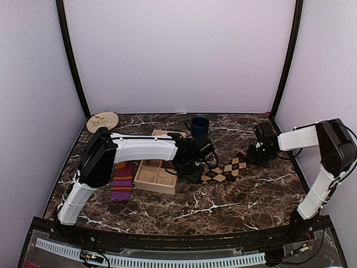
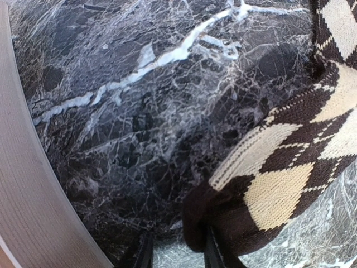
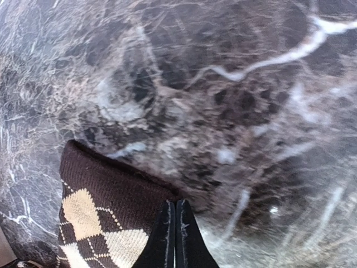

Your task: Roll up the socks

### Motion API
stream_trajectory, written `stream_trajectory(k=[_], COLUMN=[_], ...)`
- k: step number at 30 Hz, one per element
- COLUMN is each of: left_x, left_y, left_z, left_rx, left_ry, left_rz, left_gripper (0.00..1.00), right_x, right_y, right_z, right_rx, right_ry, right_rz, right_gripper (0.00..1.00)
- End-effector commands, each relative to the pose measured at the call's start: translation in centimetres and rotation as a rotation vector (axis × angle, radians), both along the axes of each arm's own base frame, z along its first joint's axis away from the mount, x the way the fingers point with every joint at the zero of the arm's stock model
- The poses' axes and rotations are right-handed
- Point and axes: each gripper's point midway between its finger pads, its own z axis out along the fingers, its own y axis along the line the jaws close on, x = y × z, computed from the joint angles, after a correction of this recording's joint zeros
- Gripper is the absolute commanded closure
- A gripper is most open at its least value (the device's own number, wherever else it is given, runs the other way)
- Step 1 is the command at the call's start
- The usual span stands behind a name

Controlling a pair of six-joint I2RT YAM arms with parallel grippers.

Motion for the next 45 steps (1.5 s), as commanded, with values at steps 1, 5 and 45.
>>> stream_trajectory(k=[1,5,45], left_x=[-0.5,-0.4,-0.5], left_y=[1.3,1.0,2.1], left_z=[-0.2,0.1,10.0], left_rx=[0.051,0.035,-0.231], left_ry=[0.039,0.046,0.043], left_rz=[0.005,0.006,0.198], left_gripper=[0.66,0.65,0.4], right_x=[0.6,0.7,-3.2], right_y=[-1.8,-2.9,9.2], right_z=[3.0,5.0,11.2], right_rx=[-0.065,-0.091,-0.127], right_ry=[-0.07,-0.132,-0.297], right_rz=[-0.039,-0.062,0.261], right_gripper=[1.0,1.0,1.0])
